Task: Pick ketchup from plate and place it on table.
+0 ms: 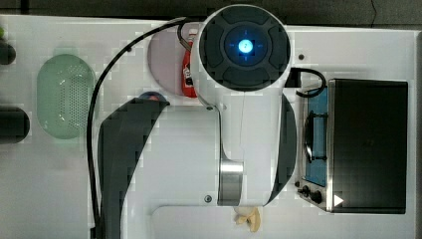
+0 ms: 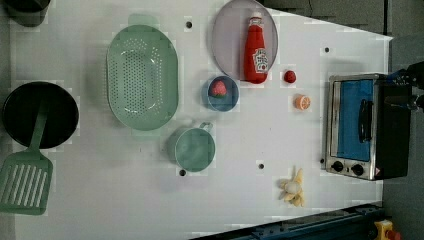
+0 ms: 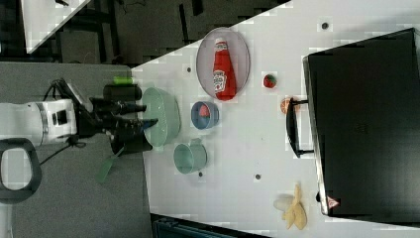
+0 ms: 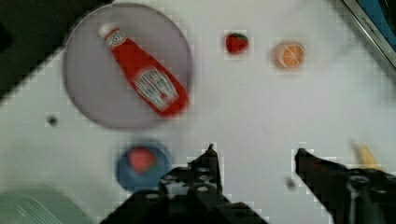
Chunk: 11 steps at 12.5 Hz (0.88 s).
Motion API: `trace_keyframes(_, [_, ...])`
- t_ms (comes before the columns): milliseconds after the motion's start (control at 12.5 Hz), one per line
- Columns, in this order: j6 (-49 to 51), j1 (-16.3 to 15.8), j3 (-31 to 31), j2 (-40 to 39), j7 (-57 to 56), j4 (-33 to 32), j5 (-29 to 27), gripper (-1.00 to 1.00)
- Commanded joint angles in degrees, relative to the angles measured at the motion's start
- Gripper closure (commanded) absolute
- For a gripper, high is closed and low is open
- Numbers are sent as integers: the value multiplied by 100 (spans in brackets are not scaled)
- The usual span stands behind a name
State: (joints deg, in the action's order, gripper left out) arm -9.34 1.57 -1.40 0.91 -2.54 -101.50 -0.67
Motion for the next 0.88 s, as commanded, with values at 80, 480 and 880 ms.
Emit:
trace_keyframes(80, [1137,432,-397,958,626,97,5,-59])
trace_keyframes(480, [1068,356,-438,545,246,58,4,-100])
trace_keyframes(880, [316,241,-544,-488,-1113,64,4,-100])
